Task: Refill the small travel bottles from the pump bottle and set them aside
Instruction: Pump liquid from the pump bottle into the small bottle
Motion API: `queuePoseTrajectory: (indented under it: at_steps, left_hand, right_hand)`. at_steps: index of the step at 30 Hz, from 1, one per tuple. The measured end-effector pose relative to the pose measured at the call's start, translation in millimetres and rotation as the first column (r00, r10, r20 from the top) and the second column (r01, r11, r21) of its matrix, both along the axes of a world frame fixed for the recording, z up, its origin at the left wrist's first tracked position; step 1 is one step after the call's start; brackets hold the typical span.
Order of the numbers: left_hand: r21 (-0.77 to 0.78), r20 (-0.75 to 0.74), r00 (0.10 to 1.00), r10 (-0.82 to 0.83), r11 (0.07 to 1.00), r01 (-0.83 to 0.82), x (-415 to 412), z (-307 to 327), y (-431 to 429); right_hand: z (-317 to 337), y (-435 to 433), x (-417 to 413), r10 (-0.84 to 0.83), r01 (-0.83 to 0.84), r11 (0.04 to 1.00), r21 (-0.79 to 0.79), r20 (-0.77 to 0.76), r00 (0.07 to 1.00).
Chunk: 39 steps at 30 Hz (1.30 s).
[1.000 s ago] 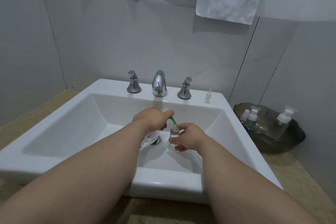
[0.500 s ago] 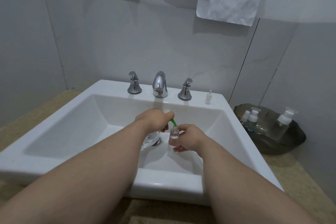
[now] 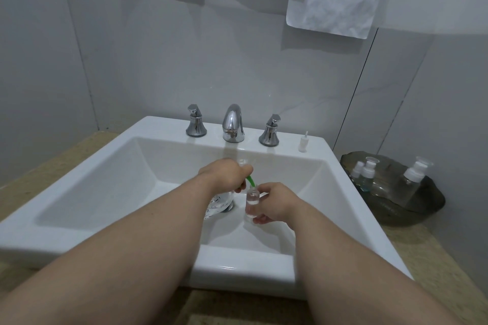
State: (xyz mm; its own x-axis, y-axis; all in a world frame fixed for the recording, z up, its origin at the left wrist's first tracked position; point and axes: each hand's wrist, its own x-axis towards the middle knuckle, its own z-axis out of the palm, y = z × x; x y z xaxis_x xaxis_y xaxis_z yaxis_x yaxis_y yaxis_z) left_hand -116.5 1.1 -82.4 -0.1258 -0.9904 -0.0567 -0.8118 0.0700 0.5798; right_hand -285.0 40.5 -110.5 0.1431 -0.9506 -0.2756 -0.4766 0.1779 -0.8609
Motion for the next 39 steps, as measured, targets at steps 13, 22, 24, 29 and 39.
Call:
queuePoseTrajectory:
  at_steps: [13, 22, 24, 29, 39]
  left_hand:
    - [-0.004, -0.018, 0.998, 0.066, 0.998, -0.066, 0.9, 2.5, 7.7]
    - [-0.004, -0.011, 0.997, 0.073, 0.997, -0.073, 0.3, 2.3, 7.2]
    - [-0.009, -0.002, 0.998, 0.069, 0.998, -0.069, -0.1, 3.1, 6.5]
    - [-0.006, 0.009, 0.998, 0.059, 0.998, -0.059, -0.8, 3.5, 5.2]
    - [-0.003, 0.009, 0.999, 0.046, 0.999, -0.046, -1.1, 4.0, 5.1]
  right_hand:
    - [3.0, 0.9, -0.2, -0.008, 0.009, 1.000, -0.017, 0.015, 1.000]
    - [4.3, 0.5, -0.2, -0.009, 0.009, 1.000, -0.006, 0.020, 1.000]
    - [4.6, 1.0, 0.3, -0.007, 0.007, 1.000, -0.006, 0.029, 1.000]
    - [4.1, 1.6, 0.7, -0.002, 0.002, 1.000, -0.004, 0.037, 0.999]
    - [3.4, 2.7, 0.8, 0.005, -0.004, 1.000, -0.005, 0.019, 1.000]
